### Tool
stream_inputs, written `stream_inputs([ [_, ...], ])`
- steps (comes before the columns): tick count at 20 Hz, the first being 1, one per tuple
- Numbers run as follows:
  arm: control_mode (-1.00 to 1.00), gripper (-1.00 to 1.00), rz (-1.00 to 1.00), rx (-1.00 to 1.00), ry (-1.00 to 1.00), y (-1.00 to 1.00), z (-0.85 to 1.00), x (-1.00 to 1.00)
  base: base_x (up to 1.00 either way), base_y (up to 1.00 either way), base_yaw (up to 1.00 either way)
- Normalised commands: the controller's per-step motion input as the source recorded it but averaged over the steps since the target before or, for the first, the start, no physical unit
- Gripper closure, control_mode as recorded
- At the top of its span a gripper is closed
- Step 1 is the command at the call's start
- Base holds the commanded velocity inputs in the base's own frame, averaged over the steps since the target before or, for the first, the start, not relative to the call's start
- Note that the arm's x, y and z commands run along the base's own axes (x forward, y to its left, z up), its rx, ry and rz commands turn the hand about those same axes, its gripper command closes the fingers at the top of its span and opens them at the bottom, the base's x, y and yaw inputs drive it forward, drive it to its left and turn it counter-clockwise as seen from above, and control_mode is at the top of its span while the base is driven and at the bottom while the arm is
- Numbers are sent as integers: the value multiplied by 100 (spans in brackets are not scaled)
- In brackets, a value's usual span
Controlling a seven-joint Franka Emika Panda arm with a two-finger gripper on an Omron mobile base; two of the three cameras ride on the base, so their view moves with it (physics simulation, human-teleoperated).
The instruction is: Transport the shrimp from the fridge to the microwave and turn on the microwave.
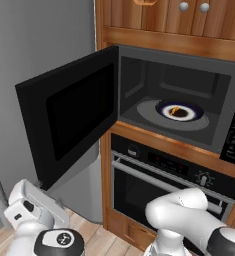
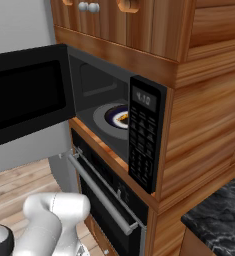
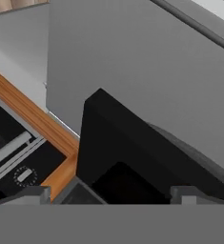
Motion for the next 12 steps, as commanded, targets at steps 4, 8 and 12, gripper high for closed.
stream_inputs([
  [4,-100,-100,0,0,5,30,-10,11,0,0,0],
  [8,-100,-100,2,0,0,22,-25,9,0,0,0],
  [12,-100,-100,1,0,0,12,-24,17,0,0,0],
])
